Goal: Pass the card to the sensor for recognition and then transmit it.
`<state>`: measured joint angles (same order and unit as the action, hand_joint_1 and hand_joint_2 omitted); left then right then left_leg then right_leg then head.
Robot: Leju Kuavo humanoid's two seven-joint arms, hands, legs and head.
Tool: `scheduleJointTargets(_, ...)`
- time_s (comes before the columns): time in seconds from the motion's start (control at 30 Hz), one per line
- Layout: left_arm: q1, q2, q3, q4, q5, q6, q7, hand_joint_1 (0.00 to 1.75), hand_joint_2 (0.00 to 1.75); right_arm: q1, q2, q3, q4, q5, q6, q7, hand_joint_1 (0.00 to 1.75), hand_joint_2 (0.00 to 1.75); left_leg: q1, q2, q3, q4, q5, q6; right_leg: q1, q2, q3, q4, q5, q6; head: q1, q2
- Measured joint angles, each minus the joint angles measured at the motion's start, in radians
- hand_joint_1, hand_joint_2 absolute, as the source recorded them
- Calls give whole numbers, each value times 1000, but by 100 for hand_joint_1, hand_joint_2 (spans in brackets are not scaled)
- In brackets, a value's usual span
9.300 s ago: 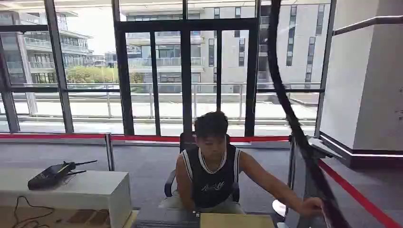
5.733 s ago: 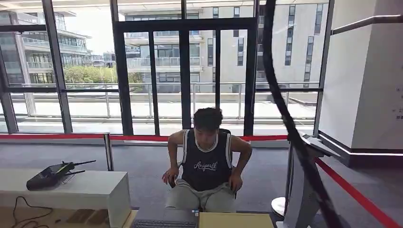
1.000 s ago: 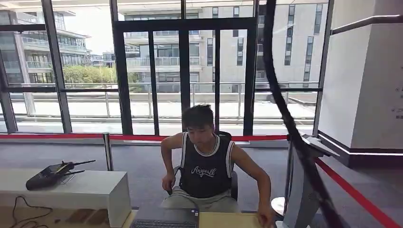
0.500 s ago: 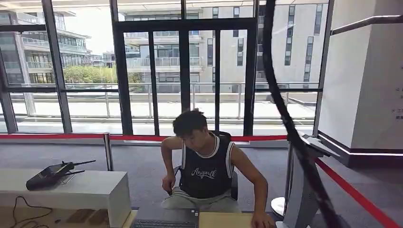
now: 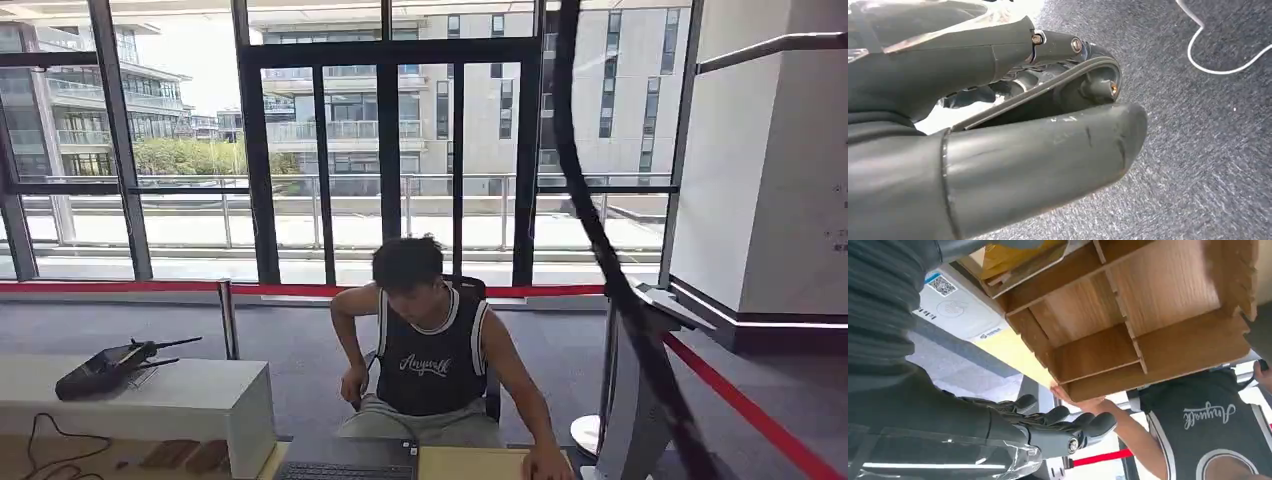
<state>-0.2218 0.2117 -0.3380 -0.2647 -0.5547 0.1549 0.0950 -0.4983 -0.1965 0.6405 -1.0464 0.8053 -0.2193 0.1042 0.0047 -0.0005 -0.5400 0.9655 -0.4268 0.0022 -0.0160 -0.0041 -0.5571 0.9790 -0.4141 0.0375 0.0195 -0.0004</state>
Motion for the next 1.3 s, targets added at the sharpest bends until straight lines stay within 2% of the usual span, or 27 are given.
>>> scheduleJointTargets(0.43, 0, 5, 0, 0, 4, -7, -15, 0, 0, 0, -4, 16, 64, 74, -2, 31, 0, 175, 0, 0, 0, 0, 0, 0, 0, 0, 0, 0, 0, 0, 0, 0)
scheduleJointTargets(0.67, 10, 2, 0, 0, -7, 8, -25, 0, 0, -1, -5, 18, 85, 140, -60, 51, 0, 175, 0, 0, 0, 0, 0, 0, 0, 0, 0, 0, 0, 0, 0, 0)
scheduleJointTargets(0.73, 43, -18, 0, 0, -21, 77, -30, 0, 0, 0, -6, 18, 92, 159, -73, 59, 0, 175, -1, 1, 0, 0, -1, 0, -1, 1, 0, 0, 0, 0, 0, 0)
scheduleJointTargets(0.83, 111, -76, -2, 5, -35, 171, -29, 0, 0, 8, -15, 16, 96, 185, -92, 73, 0, 175, -1, 2, 0, 0, -2, 1, -1, 2, 0, -1, -1, 1, -1, 0)
scheduleJointTargets(0.97, 148, -121, -5, 13, -36, 180, -32, 0, 0, 11, -21, 15, 97, 212, -105, 79, 0, 175, -1, 1, -2, 0, -2, 1, -1, 1, -1, -3, -1, 1, -1, 0)
scheduleJointTargets(1.3, 150, -147, -5, 25, -37, 174, -39, 0, 0, 19, -27, 10, 98, 215, -117, 82, 0, 175, 0, 1, -1, 0, -1, 0, 0, 1, -1, -2, 0, 0, -2, 0)
